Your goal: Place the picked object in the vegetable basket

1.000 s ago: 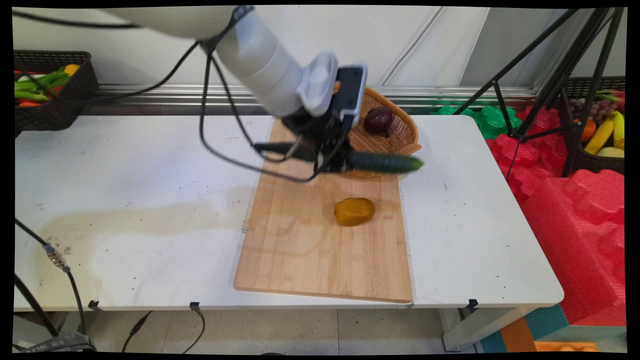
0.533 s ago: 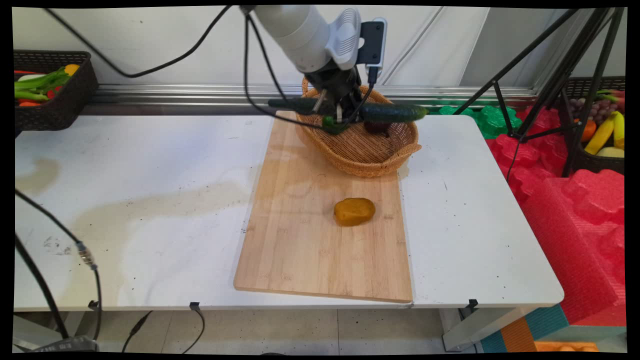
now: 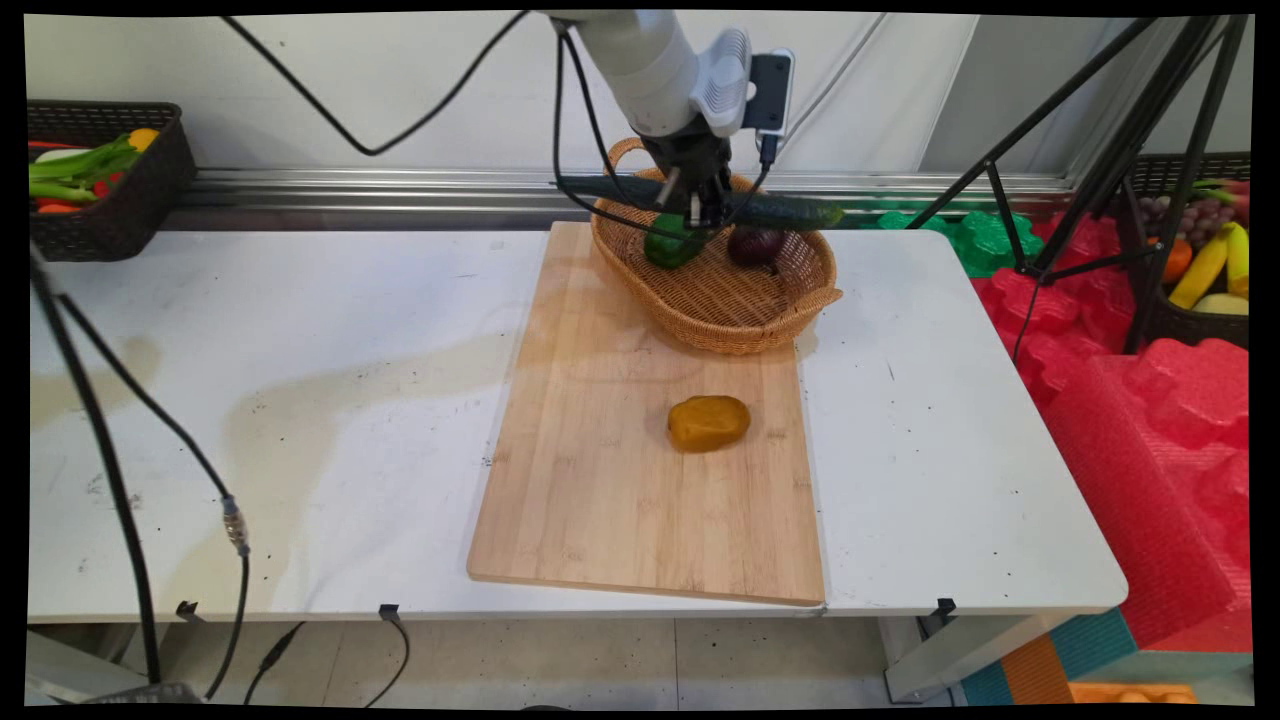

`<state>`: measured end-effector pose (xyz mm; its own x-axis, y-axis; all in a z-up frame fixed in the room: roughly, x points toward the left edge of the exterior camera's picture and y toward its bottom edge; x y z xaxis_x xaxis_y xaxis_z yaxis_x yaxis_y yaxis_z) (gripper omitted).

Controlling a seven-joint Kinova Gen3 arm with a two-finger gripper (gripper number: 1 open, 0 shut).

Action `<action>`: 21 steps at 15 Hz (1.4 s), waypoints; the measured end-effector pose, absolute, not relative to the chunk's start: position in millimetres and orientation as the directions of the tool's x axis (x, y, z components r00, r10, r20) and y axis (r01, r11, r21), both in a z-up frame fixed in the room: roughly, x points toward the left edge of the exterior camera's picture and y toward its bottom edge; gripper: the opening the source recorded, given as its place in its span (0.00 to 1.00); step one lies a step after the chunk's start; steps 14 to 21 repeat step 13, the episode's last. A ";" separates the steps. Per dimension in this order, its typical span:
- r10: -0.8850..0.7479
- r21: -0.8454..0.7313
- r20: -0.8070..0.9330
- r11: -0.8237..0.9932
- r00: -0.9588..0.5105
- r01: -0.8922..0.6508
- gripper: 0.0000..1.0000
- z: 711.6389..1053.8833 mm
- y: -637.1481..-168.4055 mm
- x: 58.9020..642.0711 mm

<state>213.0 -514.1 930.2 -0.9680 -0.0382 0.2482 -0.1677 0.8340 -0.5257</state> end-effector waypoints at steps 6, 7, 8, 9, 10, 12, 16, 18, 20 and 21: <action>-0.026 -0.487 0.207 0.864 -0.978 -0.126 0.00 897.5 -541.2 204.2; -0.026 -0.484 0.206 0.866 -0.978 -0.125 0.00 895.2 -542.6 203.9; -0.026 -0.479 0.205 0.869 -0.978 -0.124 1.00 892.5 -543.9 203.8; -0.026 -0.476 0.204 0.871 -0.979 -0.122 1.00 890.9 -544.3 203.6; -0.025 -0.473 0.205 0.873 -0.978 -0.121 1.00 889.7 -544.5 203.3; -0.026 -0.466 0.212 0.876 -0.977 -0.125 1.00 888.7 -543.3 203.5; -0.029 -0.463 0.222 0.877 -0.975 -0.131 1.00 889.6 -541.4 203.8; -0.029 -0.463 0.222 0.877 -0.975 -0.131 1.00 889.6 -541.4 203.8; -0.029 -0.463 0.222 0.877 -0.975 -0.131 1.00 889.6 -541.4 203.8; -0.029 -0.463 0.222 0.877 -0.975 -0.131 1.00 889.6 -541.4 203.8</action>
